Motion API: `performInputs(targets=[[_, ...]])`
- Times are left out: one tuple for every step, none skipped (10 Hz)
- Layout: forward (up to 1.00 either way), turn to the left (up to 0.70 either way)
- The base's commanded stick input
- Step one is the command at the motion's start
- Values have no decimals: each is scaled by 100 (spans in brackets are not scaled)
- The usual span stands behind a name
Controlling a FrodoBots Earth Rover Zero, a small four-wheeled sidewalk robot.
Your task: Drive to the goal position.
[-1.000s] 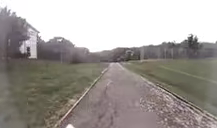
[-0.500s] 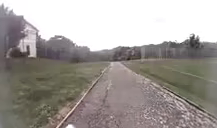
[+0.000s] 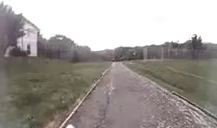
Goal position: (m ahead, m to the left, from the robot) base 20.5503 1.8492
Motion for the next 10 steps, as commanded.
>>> performInputs(targets=[[70,-9],[70,0],[70,0],[70,0],[70,0],[70,0],[70,0],[70,0],[70,0],[70,0]])
